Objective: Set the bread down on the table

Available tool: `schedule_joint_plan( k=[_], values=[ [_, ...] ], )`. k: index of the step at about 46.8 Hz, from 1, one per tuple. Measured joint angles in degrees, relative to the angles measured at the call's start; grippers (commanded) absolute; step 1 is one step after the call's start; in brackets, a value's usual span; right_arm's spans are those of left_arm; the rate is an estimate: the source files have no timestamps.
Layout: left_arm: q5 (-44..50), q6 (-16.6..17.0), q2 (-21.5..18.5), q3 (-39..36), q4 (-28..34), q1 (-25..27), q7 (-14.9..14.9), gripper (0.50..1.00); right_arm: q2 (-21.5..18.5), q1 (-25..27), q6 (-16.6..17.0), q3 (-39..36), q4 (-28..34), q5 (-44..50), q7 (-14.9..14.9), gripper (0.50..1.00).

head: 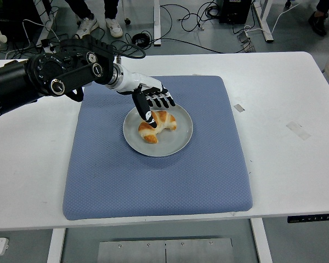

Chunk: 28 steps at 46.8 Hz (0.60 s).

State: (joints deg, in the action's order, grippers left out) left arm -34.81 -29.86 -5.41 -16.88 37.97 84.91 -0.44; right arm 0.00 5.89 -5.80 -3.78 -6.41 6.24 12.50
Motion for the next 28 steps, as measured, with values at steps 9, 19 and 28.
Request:
schedule_joint_plan(
  k=[9, 19, 28],
  values=[
    [0.15, 1.24, -0.05, 0.02, 0.00, -1.56, -0.05, 0.883, 0.00, 0.06, 0.01, 0.00, 0.00, 0.00, 0.00, 1.000],
    [0.45, 2.43, -0.04, 0.02, 0.00, -1.97, -0.07, 0.881, 0.00, 0.08, 0.01, 0.00, 0.00, 0.00, -0.01, 1.000],
    [0.29, 3.39, 0.05, 0.02, 0.00, -2.55, -0.17, 0.868, 0.00, 0.09, 0.01, 0.00, 0.00, 0.00, -0.03, 1.000]
  ],
)
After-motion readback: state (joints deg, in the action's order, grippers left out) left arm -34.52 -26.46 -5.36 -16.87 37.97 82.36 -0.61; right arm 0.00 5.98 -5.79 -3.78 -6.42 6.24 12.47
